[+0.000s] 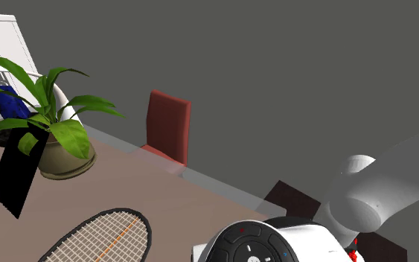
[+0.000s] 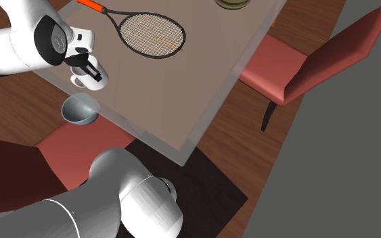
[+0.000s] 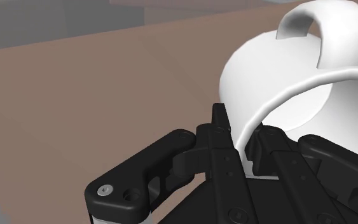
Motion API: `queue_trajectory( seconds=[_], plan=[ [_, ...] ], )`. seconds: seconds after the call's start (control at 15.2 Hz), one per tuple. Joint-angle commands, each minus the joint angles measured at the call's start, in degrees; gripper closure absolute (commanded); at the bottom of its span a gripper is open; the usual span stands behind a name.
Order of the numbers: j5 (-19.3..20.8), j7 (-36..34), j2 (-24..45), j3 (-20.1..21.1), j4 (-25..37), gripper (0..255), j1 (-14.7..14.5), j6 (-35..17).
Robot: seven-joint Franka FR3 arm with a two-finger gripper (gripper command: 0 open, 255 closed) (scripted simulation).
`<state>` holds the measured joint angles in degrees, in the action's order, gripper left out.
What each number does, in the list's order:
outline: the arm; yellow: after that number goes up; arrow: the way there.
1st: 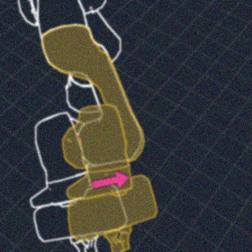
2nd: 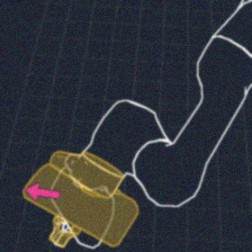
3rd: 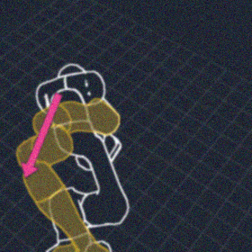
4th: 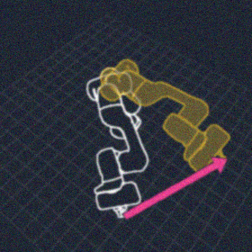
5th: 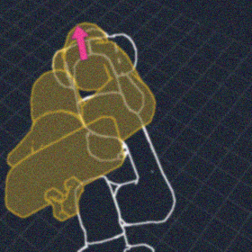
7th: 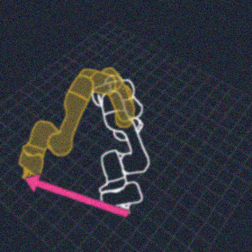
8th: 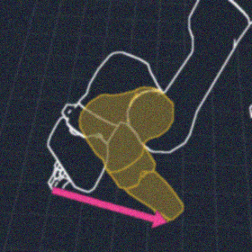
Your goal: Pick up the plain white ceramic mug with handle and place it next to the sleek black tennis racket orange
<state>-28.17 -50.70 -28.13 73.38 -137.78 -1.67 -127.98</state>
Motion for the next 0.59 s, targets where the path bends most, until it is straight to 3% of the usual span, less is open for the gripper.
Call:
queue_trajectory(
  seconds=[0.0,0.46,0.53],
  plan=[
    [-0.18,-0.03,0.2,0.59,-0.54,255,0.21,-0.87],
    [-0.18,-0.03,0.21,0.61,-0.54,255,0.23,-0.87],
    [-0.18,-0.03,0.21,0.61,-0.54,0,0.23,-0.87]
  ],
)
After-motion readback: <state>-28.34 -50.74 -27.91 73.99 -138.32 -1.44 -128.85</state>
